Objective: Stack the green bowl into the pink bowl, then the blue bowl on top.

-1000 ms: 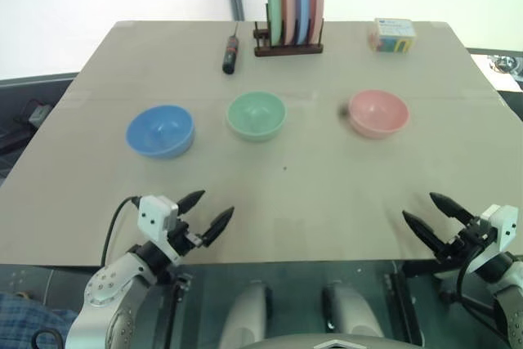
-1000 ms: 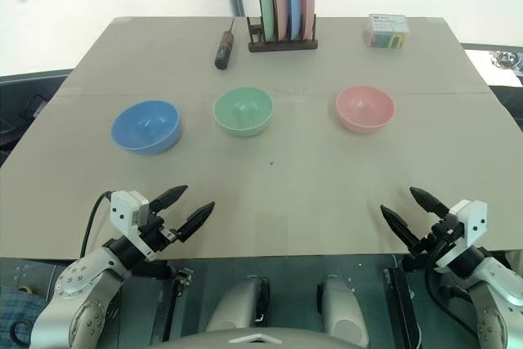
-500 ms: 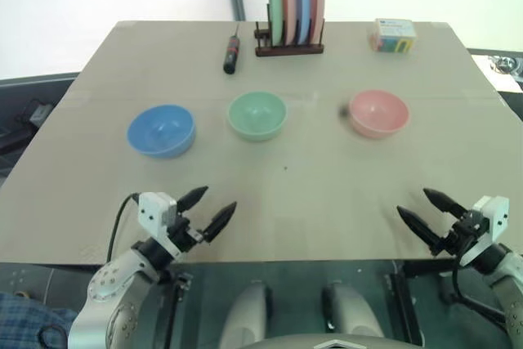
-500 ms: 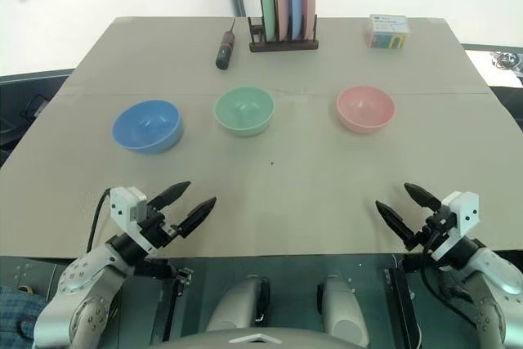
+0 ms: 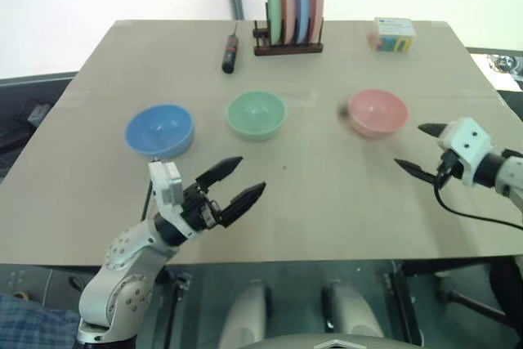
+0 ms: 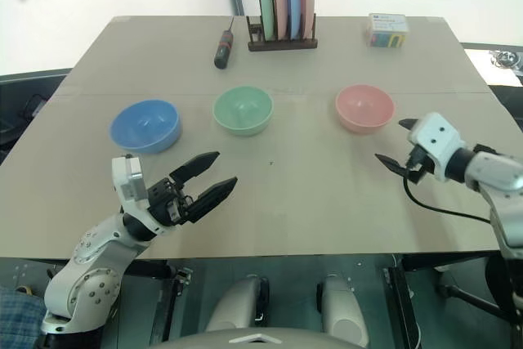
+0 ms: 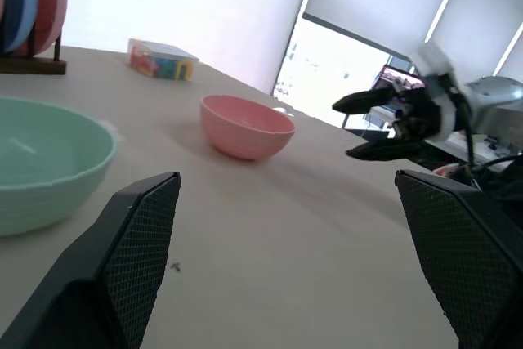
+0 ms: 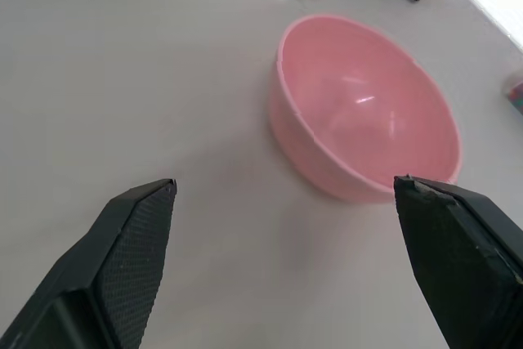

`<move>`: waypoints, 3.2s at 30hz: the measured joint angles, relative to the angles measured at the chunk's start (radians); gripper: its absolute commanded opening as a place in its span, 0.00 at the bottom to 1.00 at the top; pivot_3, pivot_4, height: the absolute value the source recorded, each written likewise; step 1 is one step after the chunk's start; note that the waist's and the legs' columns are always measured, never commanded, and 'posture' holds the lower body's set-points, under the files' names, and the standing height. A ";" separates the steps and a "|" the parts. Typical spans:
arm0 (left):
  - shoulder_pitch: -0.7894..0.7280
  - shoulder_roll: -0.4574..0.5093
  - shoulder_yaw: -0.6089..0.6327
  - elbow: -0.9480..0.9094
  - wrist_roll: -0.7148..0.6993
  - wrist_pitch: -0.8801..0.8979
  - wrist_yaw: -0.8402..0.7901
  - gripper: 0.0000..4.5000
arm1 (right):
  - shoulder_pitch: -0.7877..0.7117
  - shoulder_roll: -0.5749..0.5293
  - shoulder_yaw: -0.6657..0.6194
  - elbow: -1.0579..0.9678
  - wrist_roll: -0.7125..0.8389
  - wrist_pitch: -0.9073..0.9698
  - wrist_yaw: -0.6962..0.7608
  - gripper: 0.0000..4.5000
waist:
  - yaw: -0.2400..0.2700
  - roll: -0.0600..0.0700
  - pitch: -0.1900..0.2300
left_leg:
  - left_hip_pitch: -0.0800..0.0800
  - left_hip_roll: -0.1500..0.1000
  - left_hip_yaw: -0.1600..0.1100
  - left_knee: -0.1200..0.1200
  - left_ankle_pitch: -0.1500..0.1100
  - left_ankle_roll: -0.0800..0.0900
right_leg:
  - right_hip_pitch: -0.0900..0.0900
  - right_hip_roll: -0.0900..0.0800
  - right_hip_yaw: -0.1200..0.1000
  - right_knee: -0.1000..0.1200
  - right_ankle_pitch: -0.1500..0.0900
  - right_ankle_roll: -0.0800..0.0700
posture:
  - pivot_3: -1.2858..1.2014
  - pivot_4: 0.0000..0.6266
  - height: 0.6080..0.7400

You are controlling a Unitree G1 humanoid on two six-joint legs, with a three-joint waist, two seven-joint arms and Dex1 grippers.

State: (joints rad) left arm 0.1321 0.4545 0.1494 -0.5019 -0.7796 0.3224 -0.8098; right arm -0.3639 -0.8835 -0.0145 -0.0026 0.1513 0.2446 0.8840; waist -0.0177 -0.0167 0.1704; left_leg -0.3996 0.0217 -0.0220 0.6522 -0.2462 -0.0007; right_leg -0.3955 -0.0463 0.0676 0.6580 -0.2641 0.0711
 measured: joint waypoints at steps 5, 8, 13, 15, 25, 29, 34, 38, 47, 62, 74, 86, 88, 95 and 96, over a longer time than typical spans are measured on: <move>0.000 0.001 -0.004 0.000 0.012 -0.007 -0.003 1.00 | -0.296 0.065 0.172 0.339 -0.124 -0.095 0.109 0.99 | -0.004 -0.001 0.001 | 0.000 0.000 -0.001 -0.001 0.000 0.000 | 0.000 0.000 -0.001 0.000 0.000 0.000 | 0.52 0.24 1.00; 0.001 0.001 -0.007 0.000 0.020 -0.010 -0.003 1.00 | -0.463 0.158 0.249 0.575 -0.204 -0.186 0.121 0.99 | -0.015 -0.001 0.004 | 0.000 0.000 0.000 -0.001 0.000 0.000 | 0.000 0.000 0.000 0.000 0.000 0.000 | 0.52 0.24 1.00; 0.021 0.001 -0.009 -0.002 0.036 -0.021 -0.002 1.00 | -0.630 0.236 0.317 0.857 -0.296 -0.286 0.131 0.78 | -0.018 -0.001 0.005 | -0.002 0.000 -0.002 -0.001 0.000 0.000 | 0.000 -0.001 -0.003 0.000 0.000 0.000 | 0.52 0.24 1.00; 0.037 0.001 -0.009 -0.003 0.043 -0.028 -0.001 1.00 | -0.685 0.269 0.343 0.969 -0.337 -0.325 0.135 0.60 | -0.021 -0.001 0.005 | -0.001 0.000 -0.002 -0.002 0.000 0.000 | -0.001 -0.001 -0.002 0.000 0.000 0.000 | 0.52 0.24 1.00; 0.080 -0.001 -0.001 -0.032 0.050 -0.052 0.010 1.00 | -0.760 0.301 0.347 1.095 -0.383 -0.448 0.180 0.01 | -0.023 -0.001 0.005 | 0.001 0.000 -0.003 -0.002 0.000 0.000 | 0.000 -0.002 -0.004 0.003 0.001 -0.001 | 0.52 0.24 1.00; 0.087 -0.001 -0.001 -0.032 0.050 -0.054 0.010 1.00 | -0.736 0.293 0.345 1.043 -0.382 -0.453 0.215 0.01 | -0.024 0.001 0.006 | 0.001 -0.001 -0.003 -0.001 0.000 0.000 | 0.000 -0.002 -0.003 0.004 0.001 -0.001 | 0.52 0.24 1.00; 0.076 -0.001 -0.002 -0.028 0.052 -0.066 0.004 1.00 | -0.601 0.253 0.348 0.606 -0.344 -0.338 0.346 0.01 | -0.023 0.004 0.008 | 0.000 0.000 -0.007 -0.002 0.000 0.000 | -0.002 -0.002 -0.003 0.004 0.001 0.000 | 0.52 0.24 1.00; 0.068 0.000 -0.002 -0.013 0.054 -0.077 -0.013 1.00 | -0.445 0.222 0.373 0.120 -0.328 -0.182 0.419 0.01 | -0.019 0.004 0.008 | -0.001 0.000 -0.010 -0.002 0.000 0.000 | -0.001 -0.002 -0.005 0.003 0.001 0.000 | 0.52 0.24 1.00; 0.041 -0.001 -0.002 0.022 0.066 -0.087 -0.026 1.00 | -0.240 0.220 0.553 -0.363 -0.411 0.006 0.437 0.26 | -0.016 0.003 0.008 | 0.000 -0.001 -0.010 0.002 0.001 -0.002 | 0.000 -0.002 -0.006 0.004 0.000 -0.001 | 0.52 0.24 1.00; 0.006 -0.055 0.016 0.022 0.053 -0.093 0.021 1.00 | -0.401 0.193 0.422 -0.371 -0.209 0.244 0.521 1.00 | -0.020 0.003 0.008 | -0.001 0.000 -0.013 0.001 0.001 -0.002 | 0.000 -0.002 -0.008 0.004 0.001 -0.001 | 0.52 0.24 1.00; 0.002 -0.125 0.195 0.013 0.014 -0.161 0.199 1.00 | -0.712 0.514 0.471 0.132 -0.156 0.212 0.390 1.00 | -0.025 0.002 0.008 | -0.001 0.000 -0.011 0.000 0.001 -0.002 | -0.001 -0.001 -0.009 0.004 0.002 -0.002 | 0.52 0.24 1.00; 0.181 -0.173 0.255 0.000 0.131 -0.253 0.314 1.00 | -0.936 0.817 0.533 0.880 -0.317 -0.199 0.197 1.00 | -0.024 0.002 0.008 | -0.002 0.000 -0.010 -0.002 0.001 -0.003 | -0.001 -0.002 -0.012 0.003 0.002 -0.003 | 0.52 0.24 1.00; 0.201 -0.173 0.255 0.000 0.150 -0.262 0.318 1.00 | -0.967 0.847 0.533 0.971 -0.341 -0.246 0.165 1.00 | -0.026 0.003 0.008 | -0.002 0.000 -0.010 -0.003 0.001 -0.003 | -0.001 -0.002 -0.012 0.003 0.002 -0.003 | 0.52 0.24 1.00; 0.243 -0.173 0.256 0.000 0.170 -0.281 0.326 1.00 | -1.018 0.930 0.528 1.227 -0.427 -0.317 0.035 1.00 | -0.024 0.003 0.009 | -0.002 0.000 -0.010 -0.004 0.001 -0.003 | -0.001 -0.002 -0.012 0.003 0.001 -0.004 | 0.52 0.24 1.00; 0.245 -0.173 0.256 0.000 0.170 -0.281 0.326 1.00 | -1.018 0.932 0.528 1.251 -0.439 -0.317 0.017 1.00 | -0.024 0.003 0.009 | -0.002 0.000 -0.010 -0.004 0.001 -0.003 | -0.001 -0.002 -0.012 0.003 0.001 -0.004 | 0.52 0.24 1.00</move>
State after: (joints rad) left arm 0.3773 0.2818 0.4057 -0.5016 -0.6092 0.0412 -0.4842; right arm -1.3822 0.0485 0.5134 1.2486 -0.2877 -0.0723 0.9007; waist -0.0418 -0.0139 0.1792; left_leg -0.4017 0.0213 -0.0325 0.6487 -0.2447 -0.0039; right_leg -0.3970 -0.0478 0.0555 0.6612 -0.2630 0.0673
